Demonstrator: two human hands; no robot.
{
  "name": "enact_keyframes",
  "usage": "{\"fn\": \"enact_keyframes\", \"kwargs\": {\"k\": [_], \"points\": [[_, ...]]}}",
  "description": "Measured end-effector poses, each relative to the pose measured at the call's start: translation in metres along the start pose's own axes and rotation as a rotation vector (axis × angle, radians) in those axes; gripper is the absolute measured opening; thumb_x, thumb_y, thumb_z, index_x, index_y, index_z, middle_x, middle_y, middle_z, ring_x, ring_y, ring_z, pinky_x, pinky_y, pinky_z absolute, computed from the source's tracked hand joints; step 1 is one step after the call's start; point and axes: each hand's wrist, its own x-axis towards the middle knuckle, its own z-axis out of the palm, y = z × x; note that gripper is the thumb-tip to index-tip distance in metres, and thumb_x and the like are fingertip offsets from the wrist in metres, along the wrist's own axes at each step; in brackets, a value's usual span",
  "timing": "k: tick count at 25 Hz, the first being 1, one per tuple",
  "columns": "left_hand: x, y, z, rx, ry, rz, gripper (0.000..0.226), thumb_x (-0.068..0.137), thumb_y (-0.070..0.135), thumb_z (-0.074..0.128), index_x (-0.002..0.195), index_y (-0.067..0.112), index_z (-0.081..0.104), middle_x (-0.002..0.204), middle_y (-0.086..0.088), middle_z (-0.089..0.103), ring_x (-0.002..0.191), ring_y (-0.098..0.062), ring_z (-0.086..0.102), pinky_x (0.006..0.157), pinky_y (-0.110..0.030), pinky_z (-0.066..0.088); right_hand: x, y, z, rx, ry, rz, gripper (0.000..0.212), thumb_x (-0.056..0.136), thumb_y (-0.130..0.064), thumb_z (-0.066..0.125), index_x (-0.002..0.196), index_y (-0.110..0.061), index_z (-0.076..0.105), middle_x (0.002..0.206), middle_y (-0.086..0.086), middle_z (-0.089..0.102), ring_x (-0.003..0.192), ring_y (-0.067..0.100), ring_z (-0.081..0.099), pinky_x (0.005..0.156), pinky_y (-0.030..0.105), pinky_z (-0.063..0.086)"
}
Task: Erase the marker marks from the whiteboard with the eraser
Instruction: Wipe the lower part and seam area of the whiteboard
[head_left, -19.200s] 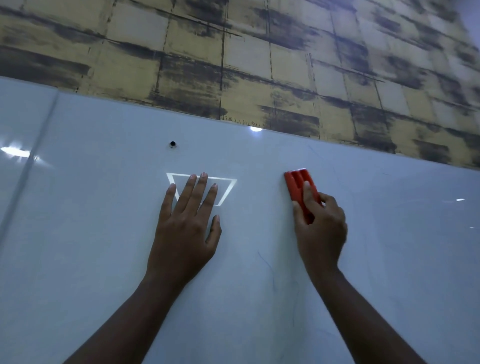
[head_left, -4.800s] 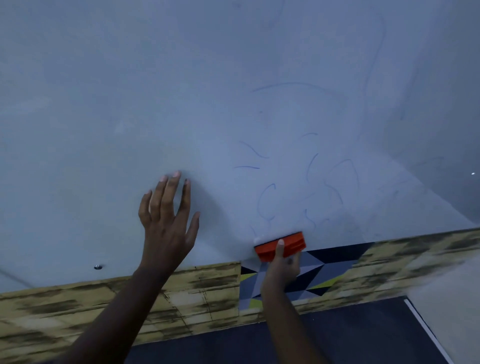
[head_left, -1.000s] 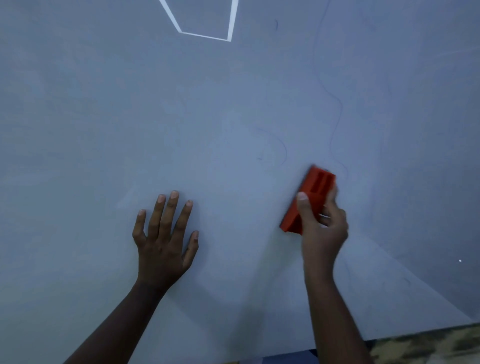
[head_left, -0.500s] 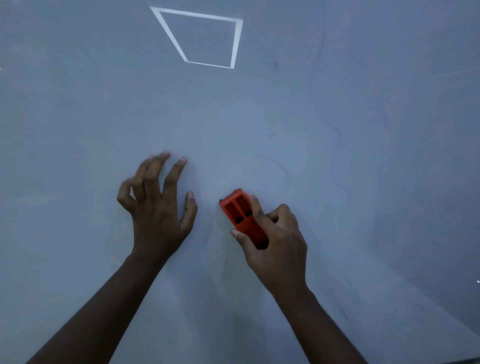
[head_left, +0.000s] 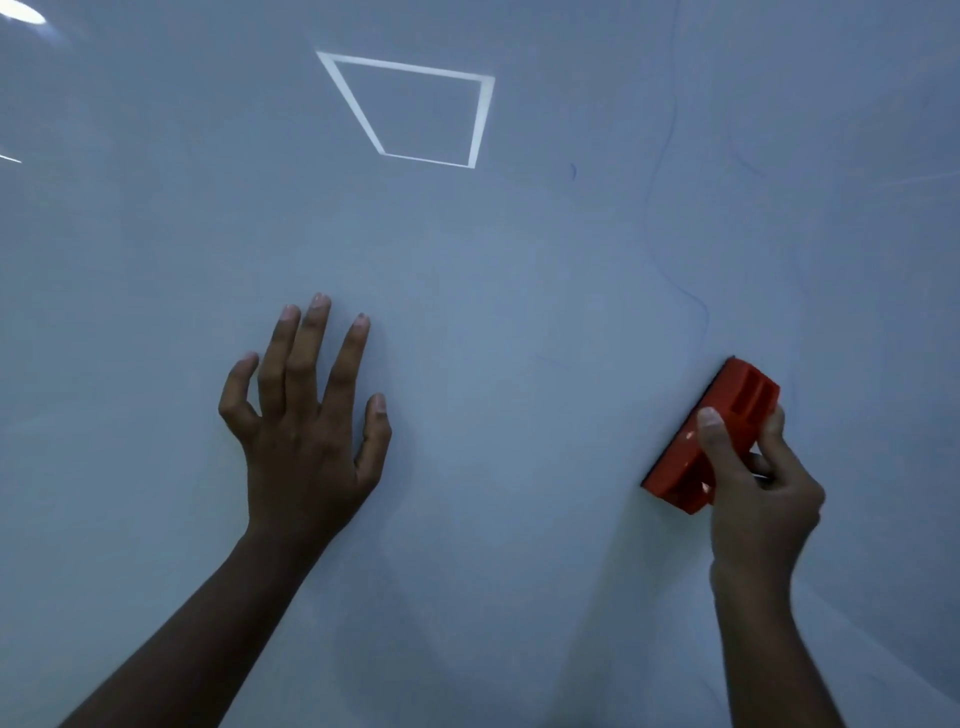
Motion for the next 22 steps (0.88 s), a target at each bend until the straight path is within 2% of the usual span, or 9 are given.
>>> {"fn": "enact_keyframes", "kwargs": {"k": [2,5,8,10,13,16,19,22], "points": [[-0.001,0.001,0.001,0.001,-0.009,-0.006,0.061,0.109,0.036,0.043,0.166,0.015,0.035,0.173,-0.015,0.028,0.161,-0.032,0.025,0.122,-0.058,0.022,-0.01,-0.018,0.017,-0.088,-0.033,-0.093,0.071,0.082,-0.055,0.08,0.145,-0.034,0.056,0.096,0.001,0.061,0.073,0.002,0.06,0.08,0.025,0.049],[-0.001,0.002,0.002,0.003,-0.003,-0.004,0.061,0.109,0.036,0.043,0.166,0.016,0.034,0.174,-0.014,0.026,0.162,-0.031,0.024,0.122,-0.057,0.02,-0.05,-0.051,0.053,-0.279,-0.216,-0.35,0.07,0.081,-0.063,0.07,0.143,-0.032,0.061,0.092,0.001,0.051,0.077,0.02,0.061,0.073,0.033,0.053],[-0.002,-0.001,0.002,-0.011,0.005,0.008,0.062,0.108,0.035,0.046,0.166,0.015,0.034,0.174,-0.013,0.025,0.162,-0.03,0.022,0.122,-0.057,0.021,-0.106,-0.064,0.078,-0.459,-0.431,-0.604,0.075,0.082,-0.066,0.061,0.151,-0.039,0.048,0.094,-0.006,0.042,0.081,0.017,0.052,0.066,0.032,0.053],[-0.002,-0.003,0.002,-0.028,0.001,0.01,0.062,0.108,0.037,0.047,0.165,0.014,0.036,0.174,-0.013,0.025,0.162,-0.03,0.023,0.122,-0.056,0.021,-0.125,-0.058,0.08,-0.534,-0.482,-0.714,0.076,0.083,-0.066,0.061,0.152,-0.038,0.044,0.095,-0.007,0.043,0.081,0.011,0.047,0.062,0.029,0.054],[0.0,-0.002,0.0,-0.027,0.001,-0.002,0.063,0.106,0.039,0.048,0.163,0.014,0.04,0.174,-0.012,0.028,0.162,-0.029,0.025,0.121,-0.056,0.023,-0.12,-0.054,0.077,-0.529,-0.489,-0.75,0.077,0.082,-0.066,0.065,0.151,-0.038,0.045,0.094,-0.008,0.044,0.08,0.01,0.047,0.058,0.028,0.056],[0.005,0.0,-0.003,-0.029,0.025,-0.016,0.062,0.101,0.038,0.053,0.158,0.014,0.049,0.168,-0.013,0.037,0.156,-0.032,0.035,0.114,-0.056,0.027,-0.096,-0.067,0.076,-0.529,-0.484,-0.763,0.075,0.082,-0.07,0.06,0.151,-0.045,0.042,0.092,-0.008,0.041,0.079,0.013,0.049,0.058,0.034,0.056],[0.025,0.003,-0.005,-0.052,0.063,-0.039,0.06,0.098,0.034,0.055,0.155,0.016,0.054,0.164,-0.013,0.043,0.148,-0.034,0.042,0.109,-0.055,0.029,-0.054,-0.082,0.071,-0.487,-0.389,-0.655,0.076,0.079,-0.075,0.053,0.15,-0.048,0.044,0.092,-0.008,0.041,0.083,0.018,0.055,0.062,0.035,0.055],[0.059,0.006,-0.005,-0.075,0.085,-0.026,0.059,0.097,0.031,0.057,0.154,0.015,0.054,0.163,-0.013,0.044,0.149,-0.032,0.041,0.11,-0.054,0.028,-0.013,-0.077,0.053,-0.394,-0.258,-0.482,0.074,0.08,-0.072,0.065,0.148,-0.046,0.05,0.092,-0.005,0.047,0.081,0.021,0.062,0.069,0.038,0.055]]}}
